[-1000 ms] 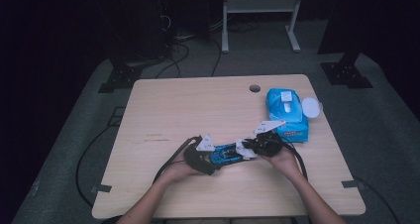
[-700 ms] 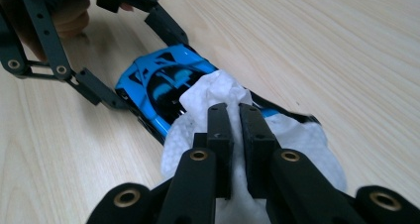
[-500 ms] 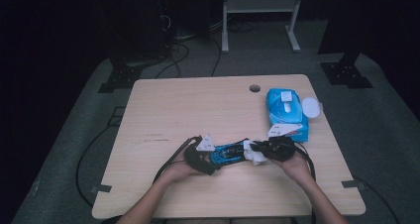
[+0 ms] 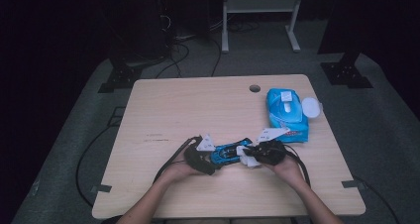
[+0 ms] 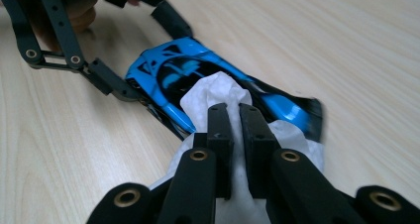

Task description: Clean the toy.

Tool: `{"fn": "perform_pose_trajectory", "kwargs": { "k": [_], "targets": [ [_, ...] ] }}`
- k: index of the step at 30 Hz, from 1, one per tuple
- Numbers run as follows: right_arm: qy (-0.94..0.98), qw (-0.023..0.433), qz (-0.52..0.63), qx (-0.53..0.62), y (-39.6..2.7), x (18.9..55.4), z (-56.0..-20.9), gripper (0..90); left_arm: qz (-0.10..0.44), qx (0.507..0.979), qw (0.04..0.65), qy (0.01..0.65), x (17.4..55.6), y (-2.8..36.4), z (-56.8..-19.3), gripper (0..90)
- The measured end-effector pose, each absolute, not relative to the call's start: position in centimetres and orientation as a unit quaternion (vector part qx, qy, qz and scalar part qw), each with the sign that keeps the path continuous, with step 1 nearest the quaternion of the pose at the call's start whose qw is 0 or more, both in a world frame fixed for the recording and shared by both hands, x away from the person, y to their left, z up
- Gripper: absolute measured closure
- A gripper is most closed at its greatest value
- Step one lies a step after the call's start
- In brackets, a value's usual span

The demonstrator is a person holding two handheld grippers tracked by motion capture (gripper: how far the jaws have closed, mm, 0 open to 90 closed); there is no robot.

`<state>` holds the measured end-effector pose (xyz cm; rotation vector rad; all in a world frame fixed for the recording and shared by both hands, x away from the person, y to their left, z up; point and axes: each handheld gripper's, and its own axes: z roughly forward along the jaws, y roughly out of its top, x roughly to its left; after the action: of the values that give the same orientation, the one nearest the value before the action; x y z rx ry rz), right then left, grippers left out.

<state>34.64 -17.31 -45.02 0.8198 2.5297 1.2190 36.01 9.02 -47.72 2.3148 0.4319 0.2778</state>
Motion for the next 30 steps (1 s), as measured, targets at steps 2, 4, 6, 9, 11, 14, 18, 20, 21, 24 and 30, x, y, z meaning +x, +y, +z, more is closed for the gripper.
{"fn": "perform_pose_trajectory", "kwargs": {
  "k": [2, 4, 6, 9, 11, 14, 18, 20, 21, 24, 30],
  "targets": [
    [0.865, 0.114, 0.408, 0.270, -16.9, 34.8, -45.2, 84.1, 0.109, 0.905, 0.376, 0.169, 36.0, 9.0, -47.7, 24.5],
    [0.865, 0.122, 0.402, 0.275, -17.3, 34.9, -45.1, 84.2, 0.109, 0.904, 0.376, 0.170, 36.0, 9.1, -47.7, 24.6],
    [0.860, 0.132, 0.401, 0.286, -18.3, 34.9, -44.9, 84.2, 0.110, 0.903, 0.378, 0.171, 35.9, 9.1, -47.8, 24.6],
    [0.846, 0.152, 0.409, 0.307, -19.9, 34.9, -44.3, 84.1, 0.109, 0.904, 0.377, 0.171, 35.9, 9.0, -47.7, 24.6],
    [0.835, 0.146, 0.419, 0.324, -20.6, 35.3, -43.9, 84.1, 0.110, 0.903, 0.379, 0.172, 35.9, 9.0, -47.8, 24.6],
    [0.840, 0.145, 0.410, 0.323, -20.0, 36.1, -44.2, 84.1, 0.111, 0.903, 0.379, 0.172, 35.9, 9.0, -47.8, 24.5],
    [0.841, 0.151, 0.410, 0.319, -17.9, 37.5, -44.7, 84.0, 0.110, 0.902, 0.379, 0.173, 35.9, 9.0, -47.8, 24.6],
    [0.845, 0.160, 0.402, 0.314, -17.1, 38.2, -44.8, 83.7, 0.110, 0.902, 0.380, 0.173, 35.9, 9.1, -47.8, 24.8],
    [0.846, 0.162, 0.400, 0.312, -17.0, 38.6, -44.8, 83.7, 0.110, 0.902, 0.380, 0.174, 35.9, 9.1, -47.8, 24.9],
    [0.843, 0.151, 0.404, 0.322, -17.5, 39.0, -44.8, 83.9, 0.111, 0.901, 0.381, 0.174, 35.9, 9.1, -47.8, 25.0],
    [0.838, 0.136, 0.412, 0.330, -20.2, 37.5, -45.1, 83.9, 0.112, 0.901, 0.380, 0.176, 35.8, 9.0, -47.8, 25.0]
  ]
}}
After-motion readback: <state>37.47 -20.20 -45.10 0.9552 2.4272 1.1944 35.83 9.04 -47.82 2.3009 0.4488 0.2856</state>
